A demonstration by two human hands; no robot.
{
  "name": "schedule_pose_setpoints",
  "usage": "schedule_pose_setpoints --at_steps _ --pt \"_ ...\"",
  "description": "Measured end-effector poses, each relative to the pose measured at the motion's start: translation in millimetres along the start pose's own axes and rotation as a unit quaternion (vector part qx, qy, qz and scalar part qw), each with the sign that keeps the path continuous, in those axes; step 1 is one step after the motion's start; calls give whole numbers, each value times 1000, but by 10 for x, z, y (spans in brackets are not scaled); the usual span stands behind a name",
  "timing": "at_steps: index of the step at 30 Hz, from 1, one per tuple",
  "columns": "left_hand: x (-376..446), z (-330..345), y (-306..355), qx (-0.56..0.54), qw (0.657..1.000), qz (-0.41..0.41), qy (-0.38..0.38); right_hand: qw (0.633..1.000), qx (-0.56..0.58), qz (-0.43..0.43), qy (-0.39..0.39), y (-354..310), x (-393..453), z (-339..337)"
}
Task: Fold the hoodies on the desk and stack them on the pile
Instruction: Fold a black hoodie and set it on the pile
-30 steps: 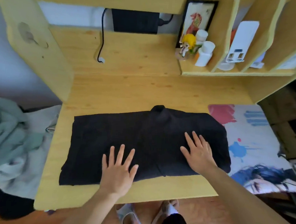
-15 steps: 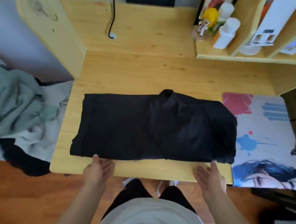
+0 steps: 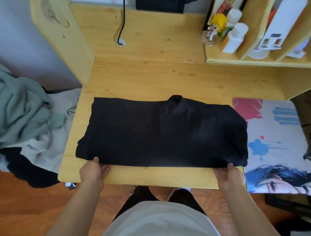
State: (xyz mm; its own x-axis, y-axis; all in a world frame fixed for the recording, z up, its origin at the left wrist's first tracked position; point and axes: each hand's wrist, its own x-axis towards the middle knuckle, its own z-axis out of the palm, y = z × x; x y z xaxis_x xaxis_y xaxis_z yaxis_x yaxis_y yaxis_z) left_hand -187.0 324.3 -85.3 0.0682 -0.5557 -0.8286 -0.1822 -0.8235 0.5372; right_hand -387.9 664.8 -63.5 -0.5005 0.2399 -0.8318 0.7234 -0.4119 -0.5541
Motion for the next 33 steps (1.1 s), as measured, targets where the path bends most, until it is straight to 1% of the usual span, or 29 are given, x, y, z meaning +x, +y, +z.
schedule_pose_setpoints --at_steps 1,2,3,4,5,6,7,8,9,10,11,12,13,14,15,16,17,18,19,20,21,23,24,25,27,29,31,33 --pt "-42 4 21 39 999 17 16 1000 1 -10 2 -1 -21 10" --pt "-85 3 41 96 992 56 52 1000 10 -21 6 -7 -45 21" --pt "-150 12 60 160 974 124 101 999 23 -33 14 -11 -57 26" --pt "-226 39 71 227 939 224 128 999 21 -43 23 -17 -47 33" --pt "-309 78 54 300 881 350 111 998 -4 -50 29 -23 -29 46" --pt "-360 144 2 383 794 469 64 997 -51 -54 31 -23 -10 73" --pt "-386 249 -75 464 689 556 3 992 -101 -59 39 -26 28 98" --pt "-348 377 -177 529 590 608 -54 986 -146 -63 55 -33 80 125" --pt "-335 522 -258 579 514 624 -102 977 -185 -69 77 -40 126 142" --pt "-327 662 -330 621 464 616 -140 969 -215 -73 99 -54 167 153" --pt "-332 787 -384 654 432 599 -165 959 -242 -76 126 -75 202 157" --pt "-309 878 -433 681 412 579 -178 942 -276 -95 163 -87 225 151" --pt "-272 939 -477 704 397 562 -178 912 -327 -145 203 -88 228 165" --pt "-236 978 -507 720 386 552 -168 862 -381 -245 228 -82 222 211" --pt "-220 1003 -522 734 381 540 -157 788 -428 -386 217 -77 182 296" --pt "-236 1029 -516 740 380 533 -151 695 -472 -518 161 -74 175 423" --pt "-283 1075 -490 742 383 531 -148 602 -512 -610 68 -75 220 594" --pt "-313 1145 -464 733 386 540 -146 524 -549 -650 -25 -96 299 811" --pt "-323 1229 -429 715 390 562 -142 466 -587 -655 -97 -135 400 1037" --pt "-316 1320 -387 688 395 593 -134 430 -620 -642 -133 -185 519 1251" --pt "-305 1419 -328 657 405 622 -128 411 -645 -629 -137 -257 624 1443" --pt "-273 1660 -174 599 428 665 -129 408 -680 -597 -123 -424 810 1678" --pt "-269 1811 -88 578 434 677 -140 408 -685 -592 -122 -502 887 1702" --pt "-282 1978 -2 564 435 684 -156 399 -685 -598 -119 -574 954 1683" --pt "-306 2334 128 567 423 681 -190 376 -686 -614 -106 -716 1066 1578" --pt "-304 2659 203 603 410 649 -216 372 -701 -603 -82 -843 1174 1481" --pt "-282 2868 229 650 401 610 -211 375 -719 -582 -60 -939 1257 1440" --pt "-317 2923 242 682 370 599 -197 366 -717 -590 -58 -1019 1316 1433"
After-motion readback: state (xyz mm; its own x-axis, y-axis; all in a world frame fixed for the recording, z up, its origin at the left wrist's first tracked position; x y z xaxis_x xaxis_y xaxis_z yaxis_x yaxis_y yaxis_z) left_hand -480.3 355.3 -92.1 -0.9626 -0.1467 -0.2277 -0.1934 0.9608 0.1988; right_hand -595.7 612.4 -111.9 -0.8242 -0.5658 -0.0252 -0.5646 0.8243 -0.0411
